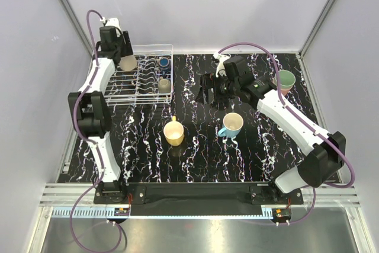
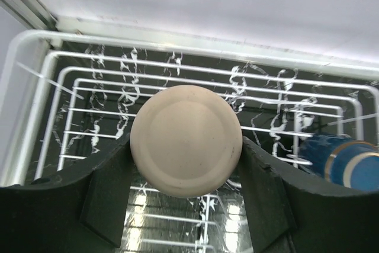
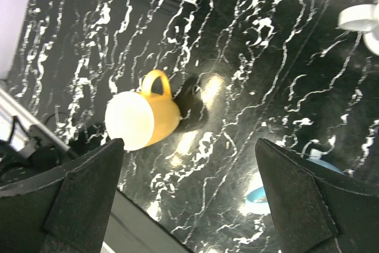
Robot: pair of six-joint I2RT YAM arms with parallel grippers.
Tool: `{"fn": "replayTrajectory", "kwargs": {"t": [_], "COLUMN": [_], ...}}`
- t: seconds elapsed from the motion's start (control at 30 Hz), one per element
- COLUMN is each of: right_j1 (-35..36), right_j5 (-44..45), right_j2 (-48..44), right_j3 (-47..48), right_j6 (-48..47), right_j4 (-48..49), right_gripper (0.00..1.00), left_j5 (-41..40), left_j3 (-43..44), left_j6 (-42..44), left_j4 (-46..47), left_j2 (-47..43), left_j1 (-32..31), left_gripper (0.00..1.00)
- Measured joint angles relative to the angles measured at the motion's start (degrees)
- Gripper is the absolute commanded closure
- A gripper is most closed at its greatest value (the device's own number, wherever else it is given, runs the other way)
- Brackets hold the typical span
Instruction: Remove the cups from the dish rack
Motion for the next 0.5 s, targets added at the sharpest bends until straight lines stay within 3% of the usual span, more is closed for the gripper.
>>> {"fn": "replayTrajectory", "kwargs": {"t": [0.2, 0.5], "right_j1": [0.0, 0.0], "right_j5": [-2.6, -4.4], "right_j2": [-0.6, -3.4], "right_j3": [-0.3, -1.8], "right_j6": [2.2, 9.3], "right_j4": [1.1, 8.6], "right_gripper": [0.0, 0.0], "left_j5": [1.4, 11.6], "left_j3": [-3.0, -10.2], "left_j6": [-1.0, -10.1], "left_j4": [-1.1, -1.3], "left_j2": [-10.7, -27.4], "left_j1": [0.0, -0.2], "left_gripper": [1.0, 1.0]}}
